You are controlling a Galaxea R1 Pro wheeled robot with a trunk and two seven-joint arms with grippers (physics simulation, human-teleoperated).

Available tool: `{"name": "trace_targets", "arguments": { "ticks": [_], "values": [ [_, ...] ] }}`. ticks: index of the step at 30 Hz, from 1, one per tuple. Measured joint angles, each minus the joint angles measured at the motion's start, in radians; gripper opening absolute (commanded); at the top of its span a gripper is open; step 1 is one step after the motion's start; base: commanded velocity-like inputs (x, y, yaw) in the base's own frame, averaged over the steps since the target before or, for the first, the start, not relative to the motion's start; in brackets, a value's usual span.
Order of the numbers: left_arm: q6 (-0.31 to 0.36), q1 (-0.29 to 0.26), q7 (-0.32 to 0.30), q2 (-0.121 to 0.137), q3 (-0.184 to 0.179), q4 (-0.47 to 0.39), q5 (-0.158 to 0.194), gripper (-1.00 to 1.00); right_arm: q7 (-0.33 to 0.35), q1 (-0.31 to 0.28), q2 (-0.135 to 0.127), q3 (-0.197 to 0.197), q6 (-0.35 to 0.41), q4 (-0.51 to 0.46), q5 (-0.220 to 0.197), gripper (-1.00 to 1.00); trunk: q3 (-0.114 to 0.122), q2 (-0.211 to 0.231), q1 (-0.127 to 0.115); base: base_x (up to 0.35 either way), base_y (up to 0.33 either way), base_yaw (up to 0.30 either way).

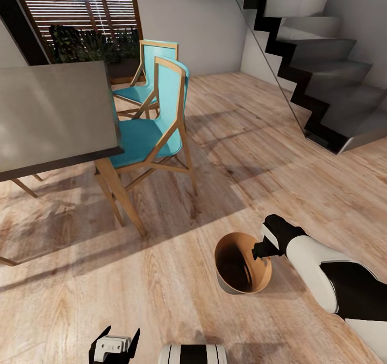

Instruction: Put the three can of soda from the living room inside the tash can in the kitchen.

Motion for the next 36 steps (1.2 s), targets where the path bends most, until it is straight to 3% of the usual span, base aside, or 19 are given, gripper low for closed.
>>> {"name": "trace_targets", "arguments": {
  "ticks": [12, 13, 36],
  "values": [
    [0.0, 0.0, 0.0, 0.0, 0.0, 0.0, 0.0, 1.0, 0.0, 0.0, 0.0, 0.0, -0.036, 0.006, 0.0, 1.0, 0.0, 0.0, 0.0, 0.0, 0.0, 0.0],
    [0.0, 0.0, 0.0, 0.0, 0.0, 0.0, 0.0, 1.0, 0.0, 0.0, 0.0, 0.0, -0.038, 0.006, 0.0, -1.0, 0.0, 0.0, 0.0, 0.0, 0.0, 0.0],
    [-0.001, 0.001, 0.0, 0.001, 0.0, -0.006, 0.0, 1.0, 0.001, 0.002, -0.001, 0.003, -0.046, 0.007, 0.002, -1.0, 0.004, 0.0, -0.001, 0.0, 0.0, 0.0]
  ]
}}
